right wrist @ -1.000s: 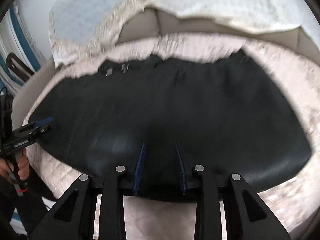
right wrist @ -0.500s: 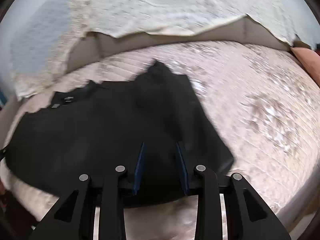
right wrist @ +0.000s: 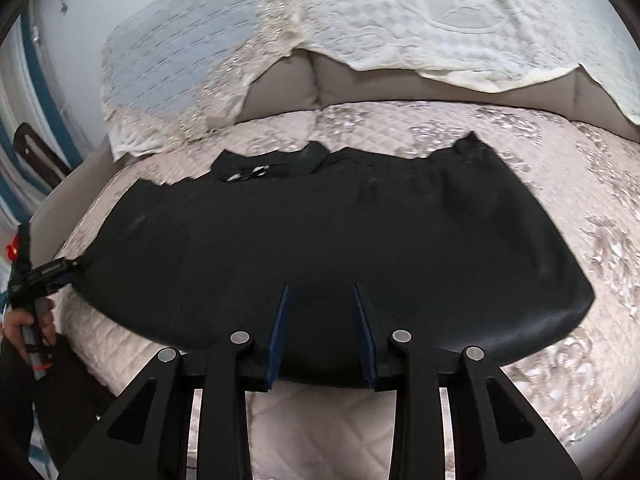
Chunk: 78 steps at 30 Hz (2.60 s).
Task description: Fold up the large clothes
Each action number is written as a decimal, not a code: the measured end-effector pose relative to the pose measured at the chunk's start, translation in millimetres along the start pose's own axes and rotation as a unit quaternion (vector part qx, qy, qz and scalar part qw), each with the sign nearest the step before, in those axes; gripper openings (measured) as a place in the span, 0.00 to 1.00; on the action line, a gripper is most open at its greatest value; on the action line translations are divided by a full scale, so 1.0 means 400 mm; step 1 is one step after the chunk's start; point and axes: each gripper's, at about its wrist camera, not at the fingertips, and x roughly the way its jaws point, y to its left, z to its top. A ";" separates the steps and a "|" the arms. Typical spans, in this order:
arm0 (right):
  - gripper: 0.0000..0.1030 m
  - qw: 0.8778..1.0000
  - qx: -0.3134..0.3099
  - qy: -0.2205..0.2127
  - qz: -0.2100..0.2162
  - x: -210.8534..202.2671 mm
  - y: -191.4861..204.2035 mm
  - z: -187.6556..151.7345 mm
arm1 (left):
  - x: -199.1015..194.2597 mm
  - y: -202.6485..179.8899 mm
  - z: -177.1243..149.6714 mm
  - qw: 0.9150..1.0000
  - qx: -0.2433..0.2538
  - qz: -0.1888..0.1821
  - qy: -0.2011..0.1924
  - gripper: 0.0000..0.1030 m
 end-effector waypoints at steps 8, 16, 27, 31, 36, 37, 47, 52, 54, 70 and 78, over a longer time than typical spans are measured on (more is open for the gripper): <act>0.32 1.000 -0.011 0.008 0.011 0.008 0.042 -0.007 | -0.021 -0.008 -0.046 0.999 -0.043 -0.031 0.011 0.72; 0.32 1.000 -0.007 0.010 0.012 0.007 0.043 -0.007 | -0.005 -0.045 -0.023 0.999 -0.026 -0.029 0.016 0.22; 0.32 0.999 0.030 -0.005 0.014 -0.035 -0.015 -0.018 | -0.229 -0.287 0.033 0.981 0.117 -0.134 -0.083 0.10; 0.32 0.999 0.047 -0.016 0.015 -0.064 -0.041 -0.025 | -0.251 -0.453 0.019 0.960 0.184 -0.194 -0.084 0.09; 0.32 0.997 0.068 -0.026 0.004 -0.101 -0.091 -0.042 | -0.187 -0.643 -0.066 0.929 0.260 -0.259 -0.036 0.09; 0.32 0.997 0.072 -0.026 0.003 -0.103 -0.098 -0.044 | -0.155 -0.673 -0.095 0.925 0.269 -0.269 -0.012 0.09; 0.32 0.995 0.100 -0.013 0.007 -0.089 -0.147 -0.064 | -0.016 -0.708 -0.255 0.902 0.310 -0.284 0.096 0.15; 0.37 0.995 0.095 -0.015 0.025 -0.070 -0.127 -0.043 | -0.164 -0.659 -0.206 0.892 0.314 -0.321 0.049 0.31; 0.38 0.995 0.092 -0.018 0.036 -0.064 -0.112 -0.032 | -0.191 -0.647 -0.152 0.902 0.299 -0.312 0.013 0.38; 0.38 0.993 0.120 -0.004 0.012 -0.050 -0.159 -0.056 | 0.115 -0.705 -0.184 0.931 0.317 -0.173 0.053 0.43; 0.54 0.981 0.192 -0.019 0.009 -0.067 -0.231 -0.076 | 0.029 -0.678 -0.202 0.925 0.315 -0.205 0.060 0.43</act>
